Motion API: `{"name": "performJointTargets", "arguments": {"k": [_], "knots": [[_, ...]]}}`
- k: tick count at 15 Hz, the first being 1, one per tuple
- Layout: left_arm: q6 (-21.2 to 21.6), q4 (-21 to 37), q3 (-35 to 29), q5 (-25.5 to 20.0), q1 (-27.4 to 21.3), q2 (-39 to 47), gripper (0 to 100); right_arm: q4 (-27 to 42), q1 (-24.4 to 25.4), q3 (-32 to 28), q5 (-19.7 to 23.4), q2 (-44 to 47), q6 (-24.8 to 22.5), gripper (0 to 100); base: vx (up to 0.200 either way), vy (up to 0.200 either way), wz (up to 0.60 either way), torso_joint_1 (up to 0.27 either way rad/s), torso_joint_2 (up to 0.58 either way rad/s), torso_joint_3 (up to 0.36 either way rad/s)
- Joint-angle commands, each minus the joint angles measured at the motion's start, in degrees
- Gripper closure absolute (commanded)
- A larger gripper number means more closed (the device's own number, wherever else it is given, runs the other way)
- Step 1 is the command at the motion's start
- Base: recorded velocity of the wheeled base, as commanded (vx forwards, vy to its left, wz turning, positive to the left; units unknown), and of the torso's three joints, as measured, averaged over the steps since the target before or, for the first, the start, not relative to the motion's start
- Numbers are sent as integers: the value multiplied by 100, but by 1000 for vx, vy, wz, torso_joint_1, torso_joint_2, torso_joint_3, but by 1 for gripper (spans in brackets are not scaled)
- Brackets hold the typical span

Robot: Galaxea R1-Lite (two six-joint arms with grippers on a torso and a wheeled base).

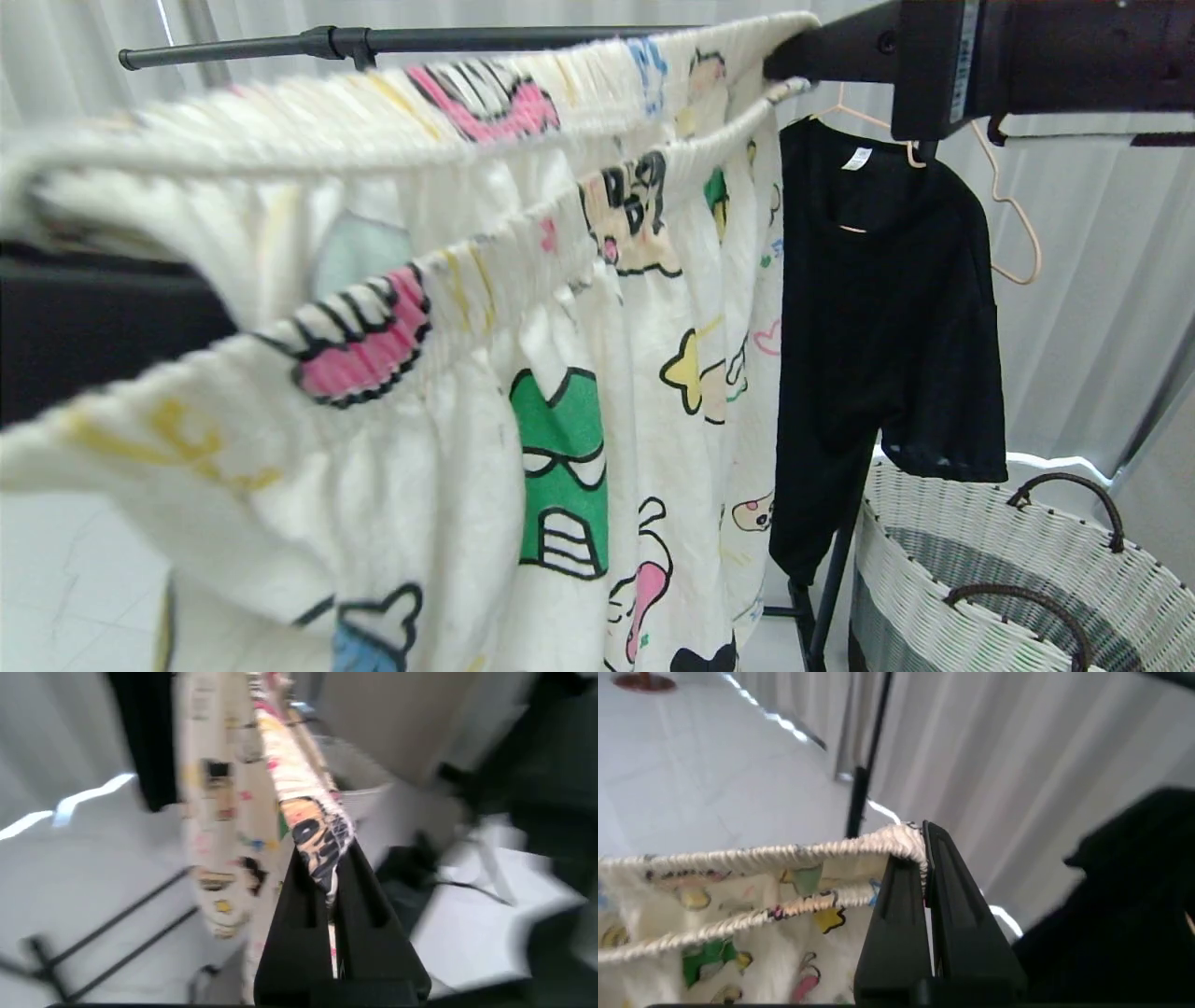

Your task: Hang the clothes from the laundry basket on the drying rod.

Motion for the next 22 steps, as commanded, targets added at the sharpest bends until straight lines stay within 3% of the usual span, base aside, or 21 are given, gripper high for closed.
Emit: {"name": "performJointTargets", "arguments": {"k": [1, 2, 4, 6, 8, 12, 17, 21, 22], "knots": [[805, -8, 453, 89, 1071, 61, 100, 463, -302, 70, -285, -498, -3, 100, 0, 0, 0, 0, 0, 0], [1086, -17, 427, 89, 1440, 184, 100, 823, -426, 70, -461, -726, 6, 100, 0, 0, 0, 0, 0, 0], [1227, -44, 154, 107, 1827, 518, 100, 1491, -505, 88, -487, -1192, 14, 100, 0, 0, 0, 0, 0, 0], [1227, -88, -21, 116, 1836, 755, 100, 2018, -496, 97, -470, -1517, 6, 100, 0, 0, 0, 0, 0, 0], [1227, -650, -30, 151, 1845, 1037, 100, 2660, -259, 167, -461, -1869, -3, 100, 0, 0, 0, 0, 0, 0], [1236, -843, -48, 362, 1845, 1160, 100, 2625, 58, 888, -487, -2203, -346, 100, 0, 0, 0, 0, 0, 0], [1227, -843, -65, 362, 1818, 1160, 100, 1649, 49, 1046, -514, -1807, -408, 100, 0, 0, 0, 0, 0, 0], [1227, -843, -153, 362, 1818, 1116, 100, 1632, 58, 1055, -514, -1711, -416, 100, 0, 0, 0, 0, 0, 0], [1227, -843, -153, 362, 1818, 1116, 100, 1640, 58, 1064, -514, -1728, -416, 0, 0, 0, 0, 0, 0, 0]]}}
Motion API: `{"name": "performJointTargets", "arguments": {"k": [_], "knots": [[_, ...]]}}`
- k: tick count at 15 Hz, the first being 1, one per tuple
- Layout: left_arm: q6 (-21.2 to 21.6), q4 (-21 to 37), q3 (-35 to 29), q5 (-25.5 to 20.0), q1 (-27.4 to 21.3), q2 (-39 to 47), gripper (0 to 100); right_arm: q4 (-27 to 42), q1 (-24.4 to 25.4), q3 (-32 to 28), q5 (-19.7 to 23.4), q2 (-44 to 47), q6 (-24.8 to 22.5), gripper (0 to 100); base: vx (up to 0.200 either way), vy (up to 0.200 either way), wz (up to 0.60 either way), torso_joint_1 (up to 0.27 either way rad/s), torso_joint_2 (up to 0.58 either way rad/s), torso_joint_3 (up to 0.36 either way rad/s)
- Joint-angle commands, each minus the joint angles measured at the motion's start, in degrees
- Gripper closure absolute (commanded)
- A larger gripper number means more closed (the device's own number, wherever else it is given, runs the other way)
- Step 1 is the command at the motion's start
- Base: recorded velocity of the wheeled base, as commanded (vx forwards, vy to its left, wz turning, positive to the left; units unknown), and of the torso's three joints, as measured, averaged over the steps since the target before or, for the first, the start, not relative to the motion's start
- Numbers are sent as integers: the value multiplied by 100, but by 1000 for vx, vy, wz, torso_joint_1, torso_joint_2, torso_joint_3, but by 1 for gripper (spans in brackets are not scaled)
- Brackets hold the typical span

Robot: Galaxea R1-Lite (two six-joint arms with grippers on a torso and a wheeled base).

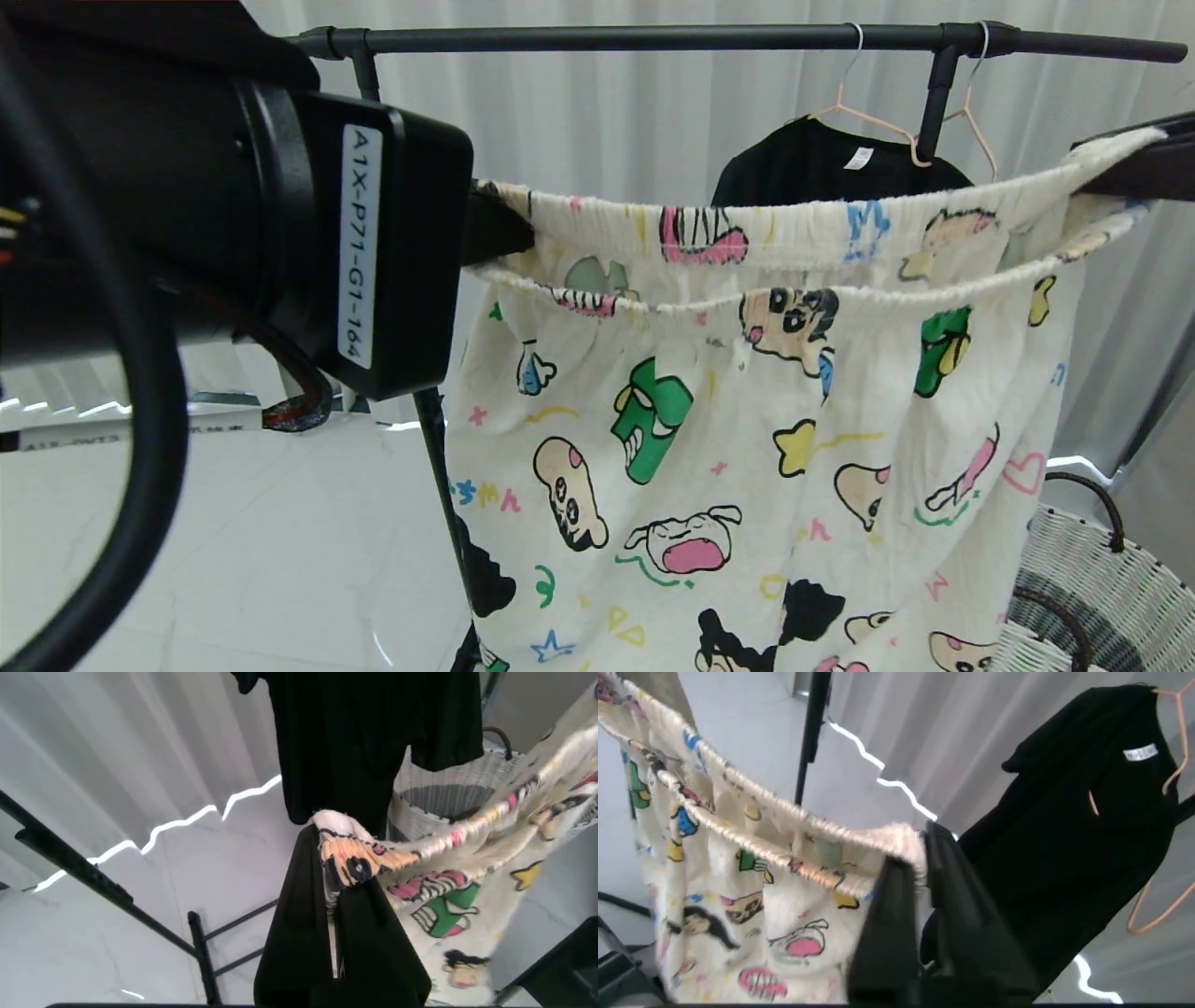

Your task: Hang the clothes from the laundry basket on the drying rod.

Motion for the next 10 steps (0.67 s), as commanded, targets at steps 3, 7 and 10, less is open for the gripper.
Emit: {"name": "performJointTargets", "arguments": {"k": [3, 7, 10], "knots": [[-4, -1, -9, 25, 123, -8, 100, 1, -6, 316, -21, -129, -3, 0, 0, 0, 0, 0, 0, 0], [-4, -1, 123, 640, 738, 18, 100, -8, -15, 922, -91, -639, -3, 0, 0, 0, 0, 0, 0, 0], [-22, -1, 404, 754, 958, -61, 100, -17, -164, 1212, -100, -982, 15, 0, 0, 0, 0, 0, 0, 0]]}}
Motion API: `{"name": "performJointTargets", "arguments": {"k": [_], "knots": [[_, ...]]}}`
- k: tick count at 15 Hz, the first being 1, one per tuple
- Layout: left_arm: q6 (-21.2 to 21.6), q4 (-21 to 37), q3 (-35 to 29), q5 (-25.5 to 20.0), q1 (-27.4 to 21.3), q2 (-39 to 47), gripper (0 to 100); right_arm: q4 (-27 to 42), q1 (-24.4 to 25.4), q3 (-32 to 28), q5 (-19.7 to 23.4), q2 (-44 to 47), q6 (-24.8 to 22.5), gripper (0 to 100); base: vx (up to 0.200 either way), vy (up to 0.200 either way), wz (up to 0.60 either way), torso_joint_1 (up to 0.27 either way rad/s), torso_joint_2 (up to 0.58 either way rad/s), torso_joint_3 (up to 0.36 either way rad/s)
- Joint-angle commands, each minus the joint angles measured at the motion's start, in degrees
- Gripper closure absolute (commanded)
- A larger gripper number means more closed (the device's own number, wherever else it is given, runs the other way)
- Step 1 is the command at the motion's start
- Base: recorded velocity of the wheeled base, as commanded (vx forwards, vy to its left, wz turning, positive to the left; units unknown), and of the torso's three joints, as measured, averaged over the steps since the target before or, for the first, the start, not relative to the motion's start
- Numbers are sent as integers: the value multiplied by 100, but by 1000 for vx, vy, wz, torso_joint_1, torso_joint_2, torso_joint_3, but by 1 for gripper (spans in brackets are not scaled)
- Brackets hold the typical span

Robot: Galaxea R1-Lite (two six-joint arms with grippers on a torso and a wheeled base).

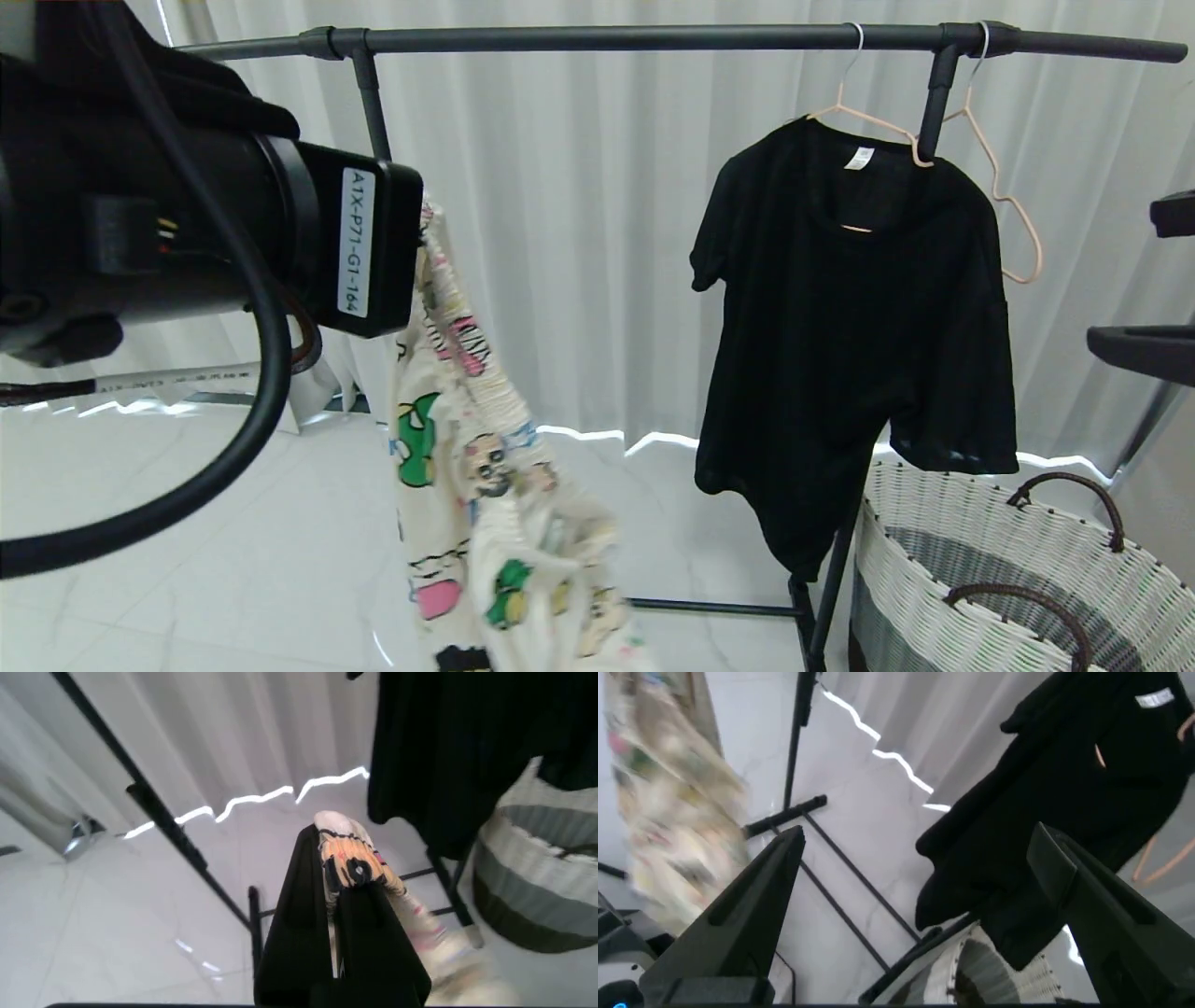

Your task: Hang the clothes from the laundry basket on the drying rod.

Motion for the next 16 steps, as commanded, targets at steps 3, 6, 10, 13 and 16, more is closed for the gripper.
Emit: {"name": "performJointTargets", "arguments": {"k": [3, 6, 10, 13, 16], "knots": [[-6, -1, 1471, 227, 260, -643, 100, 5, -1468, 810, -10, -691, 19, 0, 0, 0, 0, 0, 0, 0], [-23, -1, 4090, 244, 646, -1952, 100, 14, -3542, 2629, 17, -1385, 45, 0, 0, 0, 0, 0, 0, 0], [12, -1, 5848, 244, 1349, -3191, 100, 5, -4676, 4651, -10, -2062, 625, 0, 0, 0, 0, 0, 0, 0], [20, -1, 6209, 236, 2668, -3183, 100, -83, -4843, 5486, -18, -2607, 634, 0, 0, 0, 0, 0, 0, 0], [-6, -1, 6595, 165, 3450, -3068, 100, -548, -4860, 6338, -388, -3011, 616, 0, 0, 0, 0, 0, 0, 0]]}}
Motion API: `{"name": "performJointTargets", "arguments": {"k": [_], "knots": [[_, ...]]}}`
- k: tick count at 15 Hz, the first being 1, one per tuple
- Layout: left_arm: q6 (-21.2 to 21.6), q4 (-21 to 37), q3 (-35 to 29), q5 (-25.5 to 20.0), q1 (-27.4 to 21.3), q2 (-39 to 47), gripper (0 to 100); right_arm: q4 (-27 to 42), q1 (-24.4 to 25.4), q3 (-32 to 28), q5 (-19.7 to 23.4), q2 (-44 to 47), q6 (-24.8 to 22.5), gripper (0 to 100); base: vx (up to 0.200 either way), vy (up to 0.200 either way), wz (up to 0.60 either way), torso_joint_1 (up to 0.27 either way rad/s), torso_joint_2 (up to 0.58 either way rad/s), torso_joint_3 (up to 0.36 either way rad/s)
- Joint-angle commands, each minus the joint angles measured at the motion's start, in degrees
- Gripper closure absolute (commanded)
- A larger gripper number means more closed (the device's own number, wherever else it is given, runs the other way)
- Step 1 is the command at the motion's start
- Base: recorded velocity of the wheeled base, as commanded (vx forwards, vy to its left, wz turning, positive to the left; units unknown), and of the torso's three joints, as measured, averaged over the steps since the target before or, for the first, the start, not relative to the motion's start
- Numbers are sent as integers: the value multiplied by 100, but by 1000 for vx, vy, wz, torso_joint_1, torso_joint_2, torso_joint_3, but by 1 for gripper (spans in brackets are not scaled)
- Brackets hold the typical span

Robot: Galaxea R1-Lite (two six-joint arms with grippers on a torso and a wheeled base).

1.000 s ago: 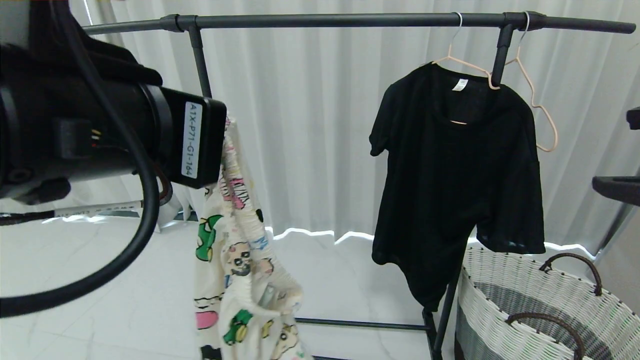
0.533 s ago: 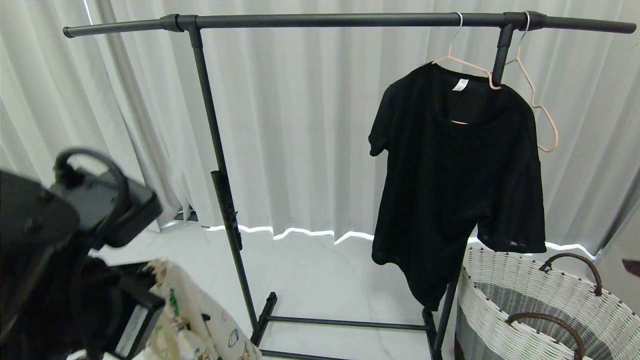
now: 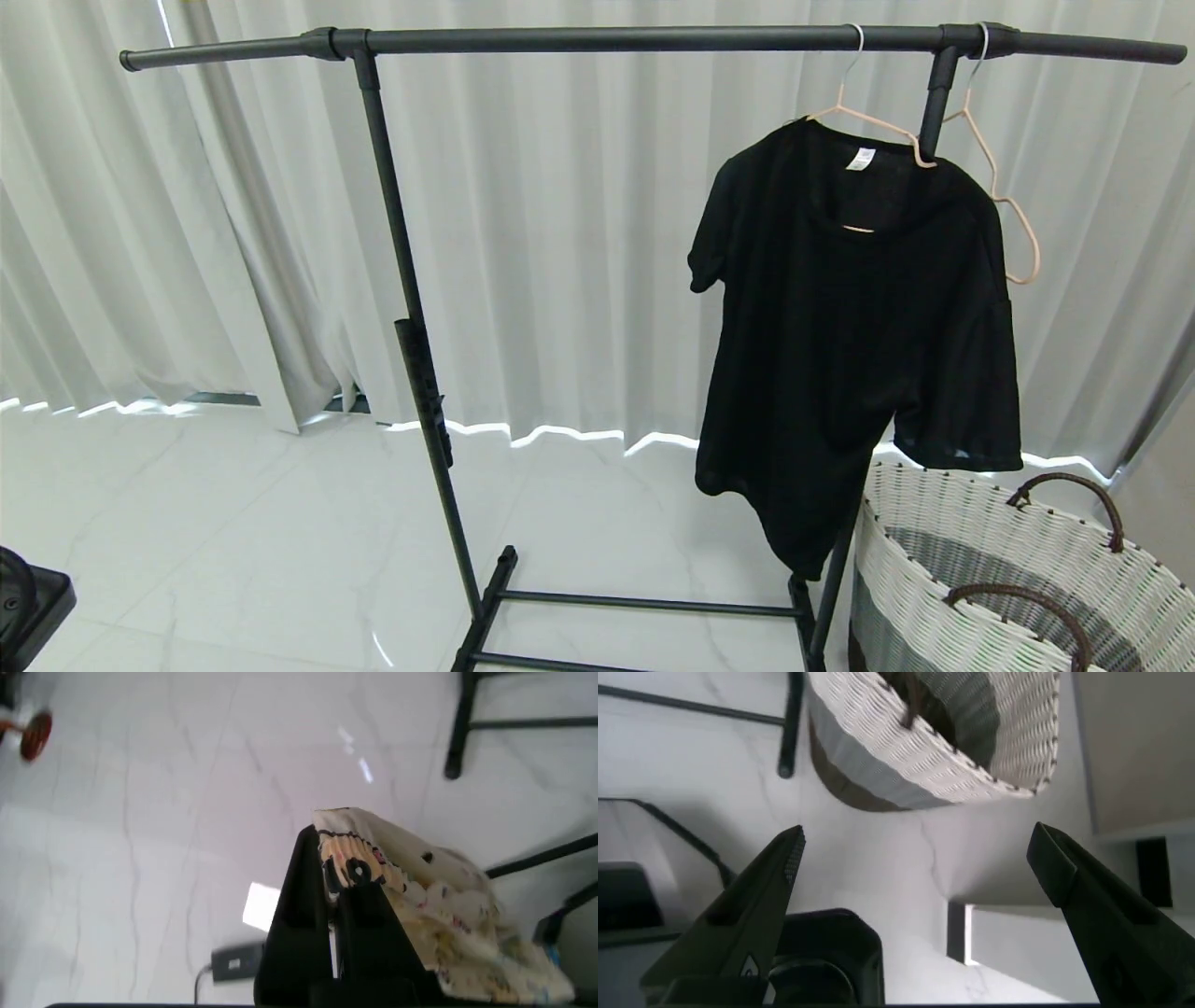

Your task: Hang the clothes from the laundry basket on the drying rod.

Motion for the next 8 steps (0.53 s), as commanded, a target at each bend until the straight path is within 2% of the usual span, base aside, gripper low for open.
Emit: {"name": "performJointTargets", "arguments": {"k": [1, 2, 6, 8], "knots": [[-12, 5, 317, -91, 385, -77, 100, -238, -39, 663, -418, -453, -26, 0, 0, 0, 0, 0, 0, 0], [-3, 5, 440, -223, 385, -200, 100, -546, -39, 1084, -858, -585, -18, 0, 0, 0, 0, 0, 0, 0], [-3, 5, 985, -241, 631, -306, 100, -713, -56, 1137, -814, -567, 18, 0, 0, 0, 0, 0, 0, 0], [-3, 5, 985, -267, 833, -253, 100, -713, -56, 1137, -805, -558, 18, 0, 0, 0, 0, 0, 0, 0]]}}
